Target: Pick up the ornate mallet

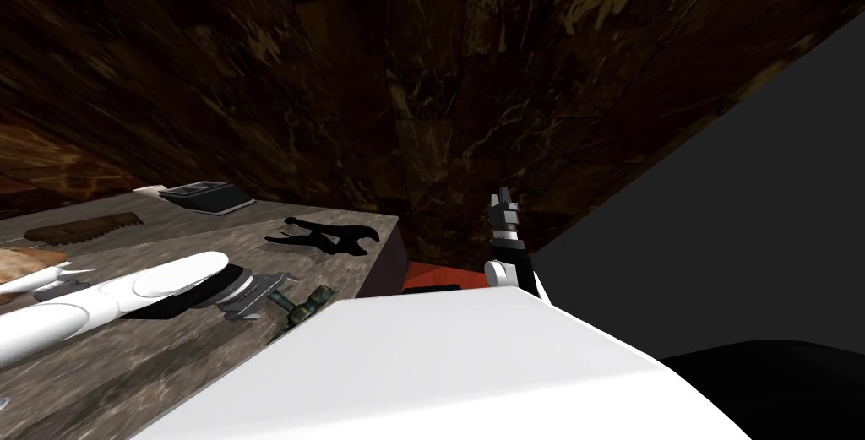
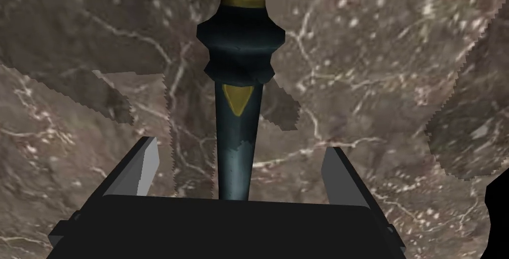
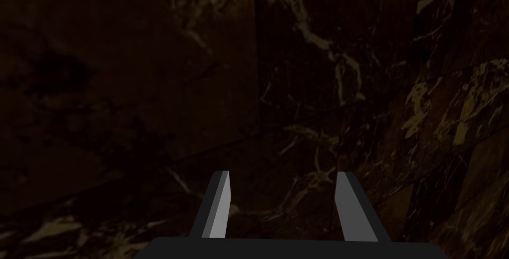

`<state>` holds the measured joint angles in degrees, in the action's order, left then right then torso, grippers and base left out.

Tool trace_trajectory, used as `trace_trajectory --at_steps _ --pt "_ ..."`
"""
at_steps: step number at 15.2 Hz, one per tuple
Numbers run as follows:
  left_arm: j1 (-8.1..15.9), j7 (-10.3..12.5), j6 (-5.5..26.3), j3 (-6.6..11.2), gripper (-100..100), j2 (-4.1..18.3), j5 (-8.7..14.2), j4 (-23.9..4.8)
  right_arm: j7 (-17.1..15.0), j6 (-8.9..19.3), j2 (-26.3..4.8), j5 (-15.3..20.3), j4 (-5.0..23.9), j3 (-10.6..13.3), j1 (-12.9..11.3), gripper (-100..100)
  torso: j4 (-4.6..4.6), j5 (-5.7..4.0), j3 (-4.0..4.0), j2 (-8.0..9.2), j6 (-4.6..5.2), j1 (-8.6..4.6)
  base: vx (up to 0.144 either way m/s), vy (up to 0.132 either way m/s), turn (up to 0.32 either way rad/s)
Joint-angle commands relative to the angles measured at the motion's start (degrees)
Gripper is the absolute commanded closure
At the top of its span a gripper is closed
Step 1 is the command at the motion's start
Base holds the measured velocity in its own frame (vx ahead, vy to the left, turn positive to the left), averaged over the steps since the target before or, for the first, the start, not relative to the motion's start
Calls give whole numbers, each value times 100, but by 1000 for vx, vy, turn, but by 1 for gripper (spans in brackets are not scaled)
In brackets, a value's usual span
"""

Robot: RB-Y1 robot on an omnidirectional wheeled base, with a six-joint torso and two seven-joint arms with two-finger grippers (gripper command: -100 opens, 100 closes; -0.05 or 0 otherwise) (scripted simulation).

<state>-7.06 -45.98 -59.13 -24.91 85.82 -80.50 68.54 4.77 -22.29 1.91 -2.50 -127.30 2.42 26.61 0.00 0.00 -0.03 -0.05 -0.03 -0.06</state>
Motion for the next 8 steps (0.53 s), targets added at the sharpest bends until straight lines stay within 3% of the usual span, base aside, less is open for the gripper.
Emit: trace_trajectory --at_steps 1,5,7,8 --pt "0 0 0 0 100 0 0 0 0 0 0 0 0 0 0 0 0 0 0 0 0 0 -5 4 -1" --pt "-1 -1 0 -1 100 2 -1 -1 0 0 0 0 0 0 0 0 0 0 -2 -5 1 -4 0 0 0" --pt "58 33 -222 64 100 198 68 87 0 0 0 0 0 0 1 0 1 -7 -2 -7 0 -9 15 -13 70" --pt "63 28 -131 30 100 116 28 51 0 0 0 0 0 0 1 0 1 -10 -4 -10 0 -15 17 -7 28"
